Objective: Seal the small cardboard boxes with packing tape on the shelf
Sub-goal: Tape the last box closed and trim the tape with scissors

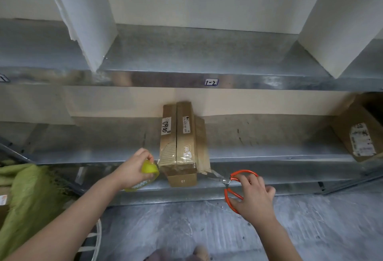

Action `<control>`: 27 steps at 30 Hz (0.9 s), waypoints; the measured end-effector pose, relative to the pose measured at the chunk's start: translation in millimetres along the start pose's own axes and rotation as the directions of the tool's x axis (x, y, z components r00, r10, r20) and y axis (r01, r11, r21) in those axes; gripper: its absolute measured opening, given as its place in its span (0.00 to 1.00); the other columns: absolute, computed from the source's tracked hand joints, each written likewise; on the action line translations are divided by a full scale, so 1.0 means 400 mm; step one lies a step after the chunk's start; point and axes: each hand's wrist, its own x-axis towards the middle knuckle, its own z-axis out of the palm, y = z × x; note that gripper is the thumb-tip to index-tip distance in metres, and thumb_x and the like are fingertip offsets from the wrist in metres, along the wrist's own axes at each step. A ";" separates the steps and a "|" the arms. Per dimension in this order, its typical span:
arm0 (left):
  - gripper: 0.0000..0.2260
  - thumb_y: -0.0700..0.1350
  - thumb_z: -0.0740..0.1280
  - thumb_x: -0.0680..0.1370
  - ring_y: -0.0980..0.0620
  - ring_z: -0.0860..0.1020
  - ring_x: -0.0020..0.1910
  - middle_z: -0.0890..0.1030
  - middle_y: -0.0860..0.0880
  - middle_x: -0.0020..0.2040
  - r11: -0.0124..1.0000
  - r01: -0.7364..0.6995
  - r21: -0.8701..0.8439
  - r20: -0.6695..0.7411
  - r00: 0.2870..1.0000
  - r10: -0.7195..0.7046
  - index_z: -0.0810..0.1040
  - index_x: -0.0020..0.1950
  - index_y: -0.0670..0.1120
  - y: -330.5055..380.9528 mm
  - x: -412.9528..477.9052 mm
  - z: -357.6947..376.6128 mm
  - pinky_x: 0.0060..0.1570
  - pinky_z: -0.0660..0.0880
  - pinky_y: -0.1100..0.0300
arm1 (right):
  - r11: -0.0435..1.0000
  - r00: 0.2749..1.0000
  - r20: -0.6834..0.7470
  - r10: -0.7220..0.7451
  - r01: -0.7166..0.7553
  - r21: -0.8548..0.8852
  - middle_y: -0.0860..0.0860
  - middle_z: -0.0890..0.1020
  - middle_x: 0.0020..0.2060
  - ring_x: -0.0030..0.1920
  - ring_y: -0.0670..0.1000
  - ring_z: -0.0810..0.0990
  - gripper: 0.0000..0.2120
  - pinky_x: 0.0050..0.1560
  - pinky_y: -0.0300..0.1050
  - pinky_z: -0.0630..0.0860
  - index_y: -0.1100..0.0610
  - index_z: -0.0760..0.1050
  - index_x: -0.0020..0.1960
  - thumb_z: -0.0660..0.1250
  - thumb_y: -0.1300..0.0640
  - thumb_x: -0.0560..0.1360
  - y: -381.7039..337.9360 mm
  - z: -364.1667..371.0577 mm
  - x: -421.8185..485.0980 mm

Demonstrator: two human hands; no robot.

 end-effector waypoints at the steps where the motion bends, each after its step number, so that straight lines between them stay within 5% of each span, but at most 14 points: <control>1: 0.16 0.45 0.76 0.71 0.53 0.71 0.56 0.69 0.52 0.56 1.000 0.007 -0.009 -0.008 1.000 -0.007 0.71 0.51 0.50 0.008 0.000 0.002 0.52 0.65 0.63 | 1.000 1.000 -0.010 0.023 -0.023 0.003 0.43 0.76 0.53 0.56 0.50 0.73 0.22 0.48 0.49 0.60 0.39 0.75 0.58 0.70 0.35 0.67 0.026 0.000 0.020; 6: 0.15 0.44 0.76 0.71 0.53 0.71 0.56 0.70 0.50 0.57 0.995 0.083 -0.050 -0.061 0.994 -0.086 0.73 0.51 0.47 0.048 0.001 0.018 0.51 0.64 0.64 | 0.996 0.991 0.116 0.071 -0.077 0.041 0.44 0.72 0.63 0.65 0.50 0.67 0.24 0.55 0.50 0.63 0.40 0.70 0.65 0.65 0.34 0.71 0.082 0.032 0.164; 14: 0.14 0.44 0.77 0.70 0.53 0.72 0.52 0.71 0.50 0.53 0.984 0.162 -0.076 -0.144 0.975 -0.172 0.74 0.49 0.48 0.068 -0.016 0.039 0.48 0.64 0.65 | 0.995 0.971 0.226 -0.076 0.090 -0.052 0.49 0.70 0.68 0.68 0.53 0.65 0.29 0.60 0.52 0.64 0.49 0.66 0.70 0.60 0.34 0.75 0.100 0.090 0.373; 18: 0.14 0.45 0.77 0.69 0.54 0.72 0.53 0.71 0.52 0.54 0.979 0.183 -0.092 -0.149 0.970 -0.195 0.75 0.49 0.49 0.075 -0.021 0.037 0.52 0.67 0.62 | 0.988 0.935 0.332 -0.123 0.147 -0.046 0.48 0.65 0.73 0.70 0.54 0.64 0.29 0.64 0.52 0.65 0.46 0.63 0.73 0.60 0.36 0.76 0.116 0.095 0.415; 27: 0.16 0.48 0.78 0.68 0.57 0.73 0.54 0.71 0.57 0.53 0.987 0.124 -0.100 -0.084 0.988 -0.133 0.74 0.48 0.56 0.045 -0.009 0.015 0.57 0.68 0.60 | 0.945 0.955 0.019 -0.297 0.291 0.152 0.46 0.62 0.76 0.77 0.50 0.55 0.29 0.76 0.55 0.52 0.42 0.56 0.78 0.54 0.36 0.78 0.001 0.010 0.230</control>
